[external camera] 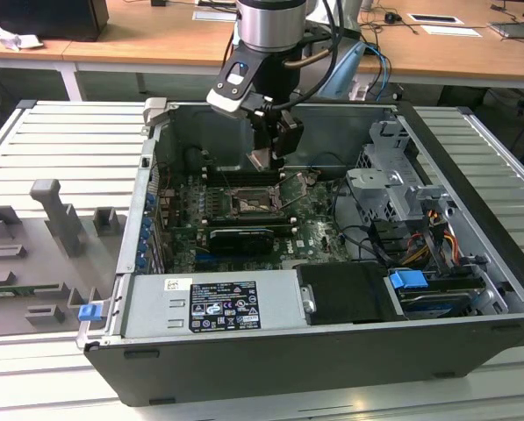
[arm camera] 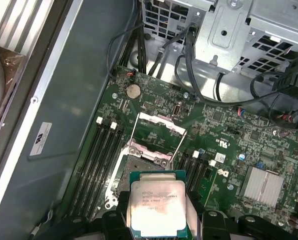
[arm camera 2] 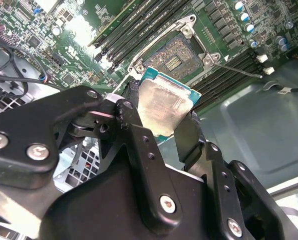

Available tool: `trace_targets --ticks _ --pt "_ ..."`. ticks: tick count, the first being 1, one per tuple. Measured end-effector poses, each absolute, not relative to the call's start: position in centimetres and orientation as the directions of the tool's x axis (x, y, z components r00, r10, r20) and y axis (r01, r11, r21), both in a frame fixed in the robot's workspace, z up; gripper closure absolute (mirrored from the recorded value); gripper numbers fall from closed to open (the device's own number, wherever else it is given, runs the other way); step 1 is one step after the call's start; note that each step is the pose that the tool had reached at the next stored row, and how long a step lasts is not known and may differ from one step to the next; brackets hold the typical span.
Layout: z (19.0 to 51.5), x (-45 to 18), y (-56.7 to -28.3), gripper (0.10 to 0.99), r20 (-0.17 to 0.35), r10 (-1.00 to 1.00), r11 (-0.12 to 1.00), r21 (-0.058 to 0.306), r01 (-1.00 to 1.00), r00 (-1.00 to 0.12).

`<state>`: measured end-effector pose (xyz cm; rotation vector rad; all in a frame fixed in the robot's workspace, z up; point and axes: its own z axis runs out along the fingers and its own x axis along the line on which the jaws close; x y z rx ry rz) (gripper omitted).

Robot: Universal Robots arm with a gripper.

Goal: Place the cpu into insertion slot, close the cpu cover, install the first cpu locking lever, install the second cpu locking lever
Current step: 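Place the cpu into insertion slot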

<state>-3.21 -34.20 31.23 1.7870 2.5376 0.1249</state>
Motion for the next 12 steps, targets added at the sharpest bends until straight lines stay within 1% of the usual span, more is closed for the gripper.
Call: trace_targets --ticks 4,6,8,12 --pt "31.15 -3.21 -34.20 0.561 0.017 0.951 0.307 0.086 0.948 -0.310" --pt "31.11 -3.21 -34.20 0.561 0.017 0.960 0.276 0.086 0.957 -0.279" --pt "31.05 -3.21 -34.20 0.561 0.017 0.976 0.213 0.086 0.973 -0.215" --pt "30.95 -3.21 -34.20 0.561 0.017 0.983 0.178 0.086 0.980 -0.180"
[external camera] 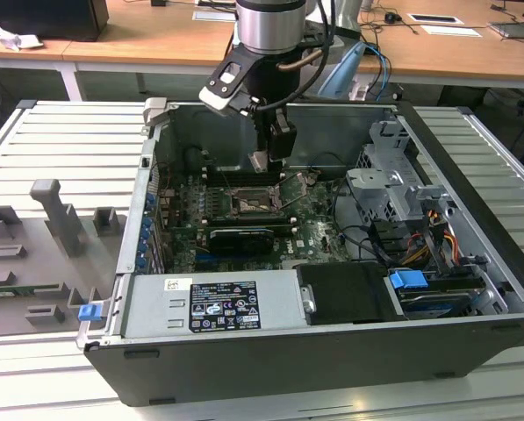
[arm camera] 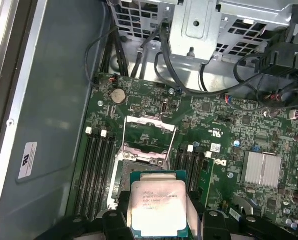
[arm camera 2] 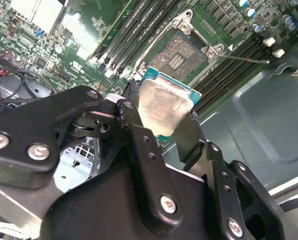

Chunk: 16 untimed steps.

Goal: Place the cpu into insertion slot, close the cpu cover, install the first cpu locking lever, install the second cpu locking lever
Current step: 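Place the cpu into insertion slot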

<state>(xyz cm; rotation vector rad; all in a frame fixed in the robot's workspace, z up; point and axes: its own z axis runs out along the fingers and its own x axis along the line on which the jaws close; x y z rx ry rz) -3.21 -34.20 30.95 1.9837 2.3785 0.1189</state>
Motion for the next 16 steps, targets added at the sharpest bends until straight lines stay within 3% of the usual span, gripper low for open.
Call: trace_targets --ticks 16 --pt "30.12 -3.21 -34.20 0.561 0.017 0.984 0.175 0.086 0.981 -0.177"
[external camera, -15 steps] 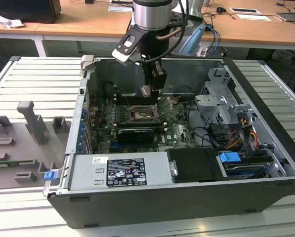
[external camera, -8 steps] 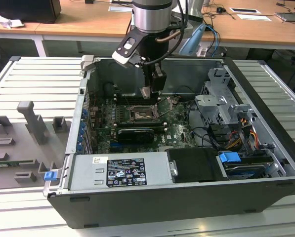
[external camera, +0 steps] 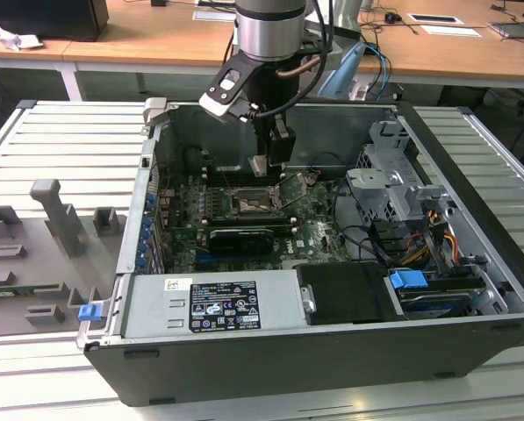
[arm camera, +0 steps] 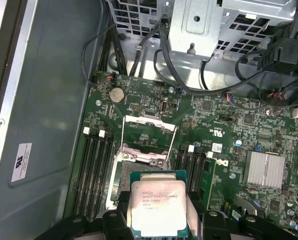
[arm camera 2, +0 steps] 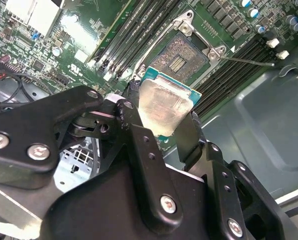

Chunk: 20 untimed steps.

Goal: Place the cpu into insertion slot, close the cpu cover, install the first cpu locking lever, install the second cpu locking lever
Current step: 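Place the cpu into insertion slot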

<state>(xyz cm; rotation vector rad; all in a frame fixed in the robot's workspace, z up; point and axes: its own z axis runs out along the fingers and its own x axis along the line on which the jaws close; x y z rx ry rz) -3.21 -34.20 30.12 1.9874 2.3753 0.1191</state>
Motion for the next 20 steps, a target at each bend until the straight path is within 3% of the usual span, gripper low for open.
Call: trace_targets --ticks 20 --pt "29.46 -3.21 -34.20 0.561 0.017 0.984 0.175 0.086 0.981 -0.177"
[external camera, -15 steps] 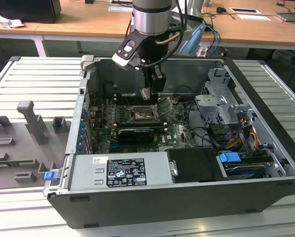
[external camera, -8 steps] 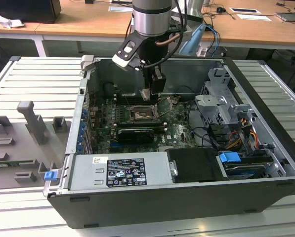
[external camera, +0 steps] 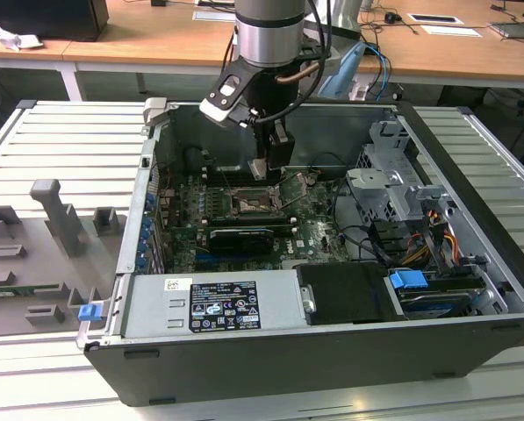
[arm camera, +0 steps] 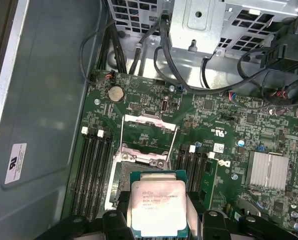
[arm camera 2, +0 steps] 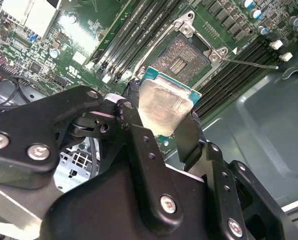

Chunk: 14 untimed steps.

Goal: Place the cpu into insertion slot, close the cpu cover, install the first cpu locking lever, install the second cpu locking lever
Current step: 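Place the cpu into insertion slot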

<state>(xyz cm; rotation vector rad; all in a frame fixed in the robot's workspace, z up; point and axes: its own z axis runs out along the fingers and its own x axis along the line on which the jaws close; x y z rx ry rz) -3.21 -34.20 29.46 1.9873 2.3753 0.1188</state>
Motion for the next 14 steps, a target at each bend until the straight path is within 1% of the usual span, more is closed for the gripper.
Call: trace_targets --ticks 14 --pt "29.05 -3.21 -34.20 0.561 0.017 0.984 0.175 0.086 0.981 -0.177"
